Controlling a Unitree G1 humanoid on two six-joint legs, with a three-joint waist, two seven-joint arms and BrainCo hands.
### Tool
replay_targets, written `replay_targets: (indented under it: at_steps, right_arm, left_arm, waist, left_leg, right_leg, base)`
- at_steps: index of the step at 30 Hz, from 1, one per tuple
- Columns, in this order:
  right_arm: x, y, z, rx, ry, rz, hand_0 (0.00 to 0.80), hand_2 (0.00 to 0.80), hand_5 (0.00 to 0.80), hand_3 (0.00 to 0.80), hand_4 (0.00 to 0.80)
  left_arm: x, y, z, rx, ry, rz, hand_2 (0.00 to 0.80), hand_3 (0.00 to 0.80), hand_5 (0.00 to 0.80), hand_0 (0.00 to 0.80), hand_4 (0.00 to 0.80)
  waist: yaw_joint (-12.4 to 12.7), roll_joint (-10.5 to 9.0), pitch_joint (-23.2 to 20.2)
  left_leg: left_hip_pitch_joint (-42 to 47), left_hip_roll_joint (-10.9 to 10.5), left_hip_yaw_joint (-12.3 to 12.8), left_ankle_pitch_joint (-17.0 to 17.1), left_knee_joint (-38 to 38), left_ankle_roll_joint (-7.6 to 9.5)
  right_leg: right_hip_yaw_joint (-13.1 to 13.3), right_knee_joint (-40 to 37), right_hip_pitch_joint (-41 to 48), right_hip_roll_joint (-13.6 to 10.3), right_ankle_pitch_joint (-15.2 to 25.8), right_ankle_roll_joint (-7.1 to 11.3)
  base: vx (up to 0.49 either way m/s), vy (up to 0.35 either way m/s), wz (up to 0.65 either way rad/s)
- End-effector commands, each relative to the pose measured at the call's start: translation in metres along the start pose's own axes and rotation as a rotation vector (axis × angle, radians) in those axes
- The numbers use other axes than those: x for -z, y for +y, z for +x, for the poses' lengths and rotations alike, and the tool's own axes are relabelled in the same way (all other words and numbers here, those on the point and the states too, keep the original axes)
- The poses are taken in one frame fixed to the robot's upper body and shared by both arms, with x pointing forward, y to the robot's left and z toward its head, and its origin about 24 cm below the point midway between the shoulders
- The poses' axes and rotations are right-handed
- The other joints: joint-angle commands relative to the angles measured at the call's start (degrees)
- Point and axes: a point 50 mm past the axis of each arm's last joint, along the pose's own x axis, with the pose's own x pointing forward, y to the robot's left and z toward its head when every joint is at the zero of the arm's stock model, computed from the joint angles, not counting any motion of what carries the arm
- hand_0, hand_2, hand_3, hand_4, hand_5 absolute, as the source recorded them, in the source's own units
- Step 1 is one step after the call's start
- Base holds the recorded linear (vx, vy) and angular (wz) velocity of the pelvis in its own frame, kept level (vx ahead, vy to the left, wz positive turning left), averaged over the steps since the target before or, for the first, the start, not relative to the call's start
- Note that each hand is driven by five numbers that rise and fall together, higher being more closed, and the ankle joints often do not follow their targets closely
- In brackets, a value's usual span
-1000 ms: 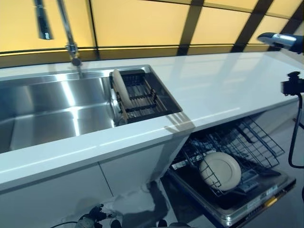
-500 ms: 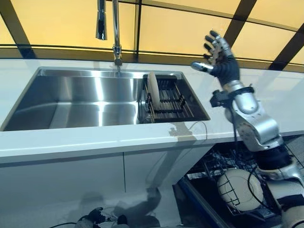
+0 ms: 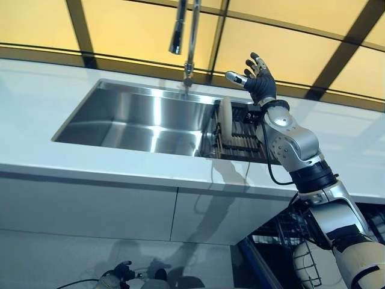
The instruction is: Take plates into dishwasher
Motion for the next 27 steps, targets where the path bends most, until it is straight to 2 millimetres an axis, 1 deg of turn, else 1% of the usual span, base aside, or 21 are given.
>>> replay_targets:
  at_steps: [1, 4, 7, 10, 13, 18, 19, 21, 24, 27]
  right_arm:
    - [-0.052, 0.007, 0.014, 0.043, -0.127, 0.033, 0.0, 0.0, 0.0, 0.0, 0.0]
    - [-0.049, 0.008, 0.017, 0.063, -0.097, 0.04, 0.0, 0.0, 0.0, 0.0, 0.0]
    - [-0.045, 0.006, 0.021, 0.08, -0.06, 0.036, 0.0, 0.0, 0.0, 0.0, 0.0]
    - [-0.042, 0.005, 0.024, 0.094, -0.032, 0.028, 0.0, 0.0, 0.0, 0.0, 0.0]
    - [-0.038, 0.0, 0.026, 0.136, -0.016, 0.003, 0.0, 0.0, 0.0, 0.0, 0.0]
    - [-0.042, -0.013, 0.029, 0.207, -0.048, -0.061, 0.0, 0.0, 0.0, 0.0, 0.0]
    - [-0.046, -0.02, 0.031, 0.239, -0.059, -0.105, 0.0, 0.0, 0.0, 0.0, 0.0]
    - [-0.05, -0.029, 0.032, 0.272, -0.074, -0.15, 0.0, 0.0, 0.0, 0.0, 0.0]
    - [-0.054, -0.04, 0.035, 0.303, -0.063, -0.168, 0.0, 0.0, 0.0, 0.0, 0.0]
    - [-0.059, -0.05, 0.037, 0.34, -0.073, -0.178, 0.0, 0.0, 0.0, 0.0, 0.0]
  left_arm:
    - [-0.024, 0.0, 0.003, 0.004, -0.053, 0.054, 0.0, 0.0, 0.0, 0.0, 0.0]
    - [-0.022, 0.0, 0.003, 0.003, -0.049, 0.049, 0.0, 0.0, 0.0, 0.0, 0.0]
    - [-0.021, 0.0, 0.003, 0.001, -0.051, 0.043, 0.0, 0.0, 0.0, 0.0, 0.0]
    - [-0.021, -0.001, 0.003, -0.001, -0.053, 0.043, 0.0, 0.0, 0.0, 0.0, 0.0]
    - [-0.022, 0.0, 0.003, -0.005, -0.057, 0.037, 0.0, 0.0, 0.0, 0.0, 0.0]
    - [-0.023, -0.001, 0.003, -0.006, -0.062, 0.021, 0.0, 0.0, 0.0, 0.0, 0.0]
    - [-0.022, -0.001, 0.003, -0.006, -0.059, 0.017, 0.0, 0.0, 0.0, 0.0, 0.0]
    - [-0.021, -0.001, 0.003, -0.007, -0.056, 0.015, 0.0, 0.0, 0.0, 0.0, 0.0]
    - [-0.017, 0.0, 0.003, -0.007, -0.048, 0.023, 0.0, 0.0, 0.0, 0.0, 0.0]
    - [-0.017, -0.001, 0.003, -0.005, -0.05, 0.032, 0.0, 0.0, 0.0, 0.0, 0.0]
  waist:
    - [3.04, 1.62, -0.25]
    - [3.53, 1.59, -0.16]
    - [4.05, 1.52, 0.05]
    - [4.39, 1.49, 0.25]
    - [4.53, 1.62, 0.51]
    - [4.58, 1.9, 0.81]
    - [4.6, 1.94, 0.89]
    - [4.69, 1.95, 0.89]
    - [4.85, 1.85, 0.8]
    - [5.02, 1.78, 0.86]
  left_leg:
    - [4.63, -3.55, 1.2, -7.1, -0.89, 1.07]
    - [4.53, -3.49, 0.74, -6.86, -0.89, 1.01]
    - [4.42, -3.54, 0.02, -6.63, -0.89, 0.91]
    - [4.43, -3.62, -0.44, -6.51, -0.89, 0.86]
    - [4.33, -3.56, -0.65, -6.29, -0.89, 0.82]
    - [4.42, -3.75, -1.0, -6.25, -0.89, 0.89]
    - [4.5, -3.79, -1.1, -6.28, -0.89, 0.89]
    - [4.56, -3.82, -1.26, -6.31, -0.89, 0.84]
    - [4.82, -3.85, -1.49, -6.36, -0.89, 0.79]
    - [4.98, -3.94, -1.63, -6.42, -0.89, 0.78]
  right_leg:
    - [-1.85, 6.95, -3.55, -1.03, 1.21, 0.23]
    - [-1.94, 6.77, -3.27, -0.65, 0.75, 0.12]
    - [-2.07, 6.81, -3.1, -0.37, 0.49, 0.07]
    - [-2.31, 7.03, -3.08, -0.4, 0.58, 0.09]
    - [-2.51, 7.7, -3.25, -0.49, 0.62, 0.09]
    - [-2.62, 8.88, -3.56, -0.85, 0.78, 0.25]
    - [-2.66, 9.25, -3.69, -1.07, 0.94, 0.34]
    - [-2.8, 9.42, -3.74, -1.25, 1.03, 0.41]
    - [-3.11, 9.57, -3.62, -1.49, 1.14, 0.44]
    - [-3.23, 9.7, -3.49, -1.59, 0.97, 0.39]
  base:
    - [-0.01, -0.05, 0.16]
    - [-0.014, -0.037, 0.07]
    - [-0.013, -0.031, 0.14]
    - [-0.006, -0.032, 0.05]
    - [-0.012, -0.019, 0.11]
    - [-0.002, 0.007, 0.11]
    - [0.005, 0.007, 0.03]
    - [0.013, 0.001, 0.04]
    - [0.037, -0.001, 0.05]
    - [0.01, 0.001, 0.01]
